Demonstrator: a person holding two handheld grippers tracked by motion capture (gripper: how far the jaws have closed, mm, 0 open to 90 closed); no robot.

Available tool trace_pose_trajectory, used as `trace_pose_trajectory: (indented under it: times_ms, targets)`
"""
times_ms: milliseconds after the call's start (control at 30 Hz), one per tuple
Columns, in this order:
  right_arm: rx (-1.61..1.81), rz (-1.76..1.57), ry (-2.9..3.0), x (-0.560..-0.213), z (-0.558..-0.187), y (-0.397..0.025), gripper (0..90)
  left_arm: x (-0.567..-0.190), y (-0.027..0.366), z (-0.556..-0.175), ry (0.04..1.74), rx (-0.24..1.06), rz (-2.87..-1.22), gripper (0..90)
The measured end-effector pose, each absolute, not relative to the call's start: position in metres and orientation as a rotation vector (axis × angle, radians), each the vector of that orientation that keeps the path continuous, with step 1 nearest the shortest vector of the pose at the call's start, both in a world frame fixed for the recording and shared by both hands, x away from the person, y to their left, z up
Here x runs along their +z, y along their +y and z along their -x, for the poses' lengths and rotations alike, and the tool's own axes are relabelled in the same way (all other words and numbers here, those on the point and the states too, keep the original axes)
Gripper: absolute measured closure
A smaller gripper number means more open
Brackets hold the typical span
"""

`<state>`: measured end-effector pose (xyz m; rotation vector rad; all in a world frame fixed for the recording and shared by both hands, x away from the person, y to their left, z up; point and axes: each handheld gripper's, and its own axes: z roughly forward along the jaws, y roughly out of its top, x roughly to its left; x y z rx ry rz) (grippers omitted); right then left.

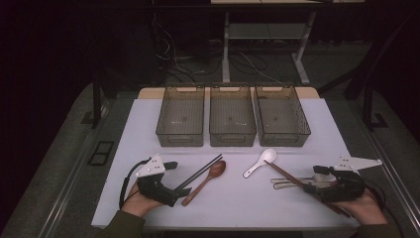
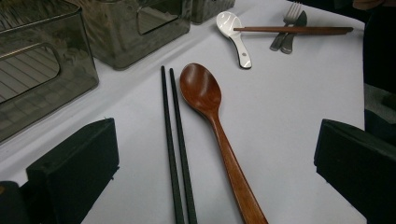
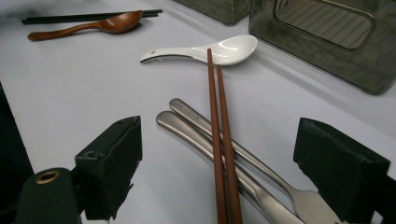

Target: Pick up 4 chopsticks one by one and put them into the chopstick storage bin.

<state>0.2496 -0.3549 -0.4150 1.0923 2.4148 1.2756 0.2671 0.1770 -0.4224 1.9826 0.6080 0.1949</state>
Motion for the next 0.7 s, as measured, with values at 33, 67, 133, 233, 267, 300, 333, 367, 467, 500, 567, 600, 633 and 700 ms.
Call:
trace_pose_trajectory:
  times_ms: [33, 67, 133, 233, 267, 300, 333, 367, 467, 500, 567, 600, 633, 700]
  targets:
    - [1.276, -1.092, 2.415, -0.415, -0.250, -0.355, 15.2, -0.422, 0.177, -0.267, 0.608, 0.196, -1.983, 0.0]
    - [1.264, -1.104, 2.416, -0.415, -0.249, -0.356, 15.3, -0.422, 0.177, -0.267, 0.609, 0.197, -1.983, 0.0]
    - [1.256, -1.103, 2.421, -0.415, -0.248, -0.357, 17.3, -0.422, 0.177, -0.267, 0.609, 0.198, -1.981, 0.0]
    - [1.237, -1.095, 2.429, -0.415, -0.247, -0.361, 20.8, -0.422, 0.177, -0.267, 0.610, 0.197, -1.979, 0.0]
    - [1.237, -1.095, 2.429, -0.415, -0.247, -0.361, 20.8, -0.422, 0.177, -0.267, 0.611, 0.196, -1.979, 0.0]
    - [1.229, -1.098, 2.435, -0.415, -0.246, -0.362, 21.6, -0.422, 0.177, -0.267, 0.610, 0.196, -1.981, 0.0]
    - [1.225, -1.102, 2.439, -0.415, -0.246, -0.364, 22.6, -0.422, 0.177, -0.267, 0.612, 0.195, -1.981, 0.0]
    - [1.223, -1.105, 2.440, -0.415, -0.246, -0.365, 23.6, -0.422, 0.177, -0.267, 0.613, 0.196, -1.983, 0.0]
    - [1.211, -1.121, 2.443, -0.415, -0.245, -0.369, 28.3, -0.422, 0.177, -0.267, 0.614, 0.199, -1.984, 0.0]
    - [1.210, -1.116, 2.443, -0.415, -0.245, -0.371, 29.7, -0.422, 0.178, -0.267, 0.614, 0.200, -1.984, 0.0]
    - [1.202, -1.128, 2.444, -0.416, -0.243, -0.374, 32.5, -0.422, 0.178, -0.267, 0.611, 0.200, -1.984, 0.0]
    - [1.198, -1.127, 2.444, -0.416, -0.243, -0.375, 33.4, -0.422, 0.178, -0.267, 0.611, 0.199, -1.984, 0.0]
    - [1.189, -1.126, 2.445, -0.416, -0.242, -0.376, 34.1, -0.422, 0.178, -0.267, 0.612, 0.199, -1.985, 0.0]
    - [1.166, -1.132, 2.457, -0.418, -0.240, -0.379, 41.4, -0.422, 0.177, -0.267, 0.611, 0.198, -1.985, 0.0]
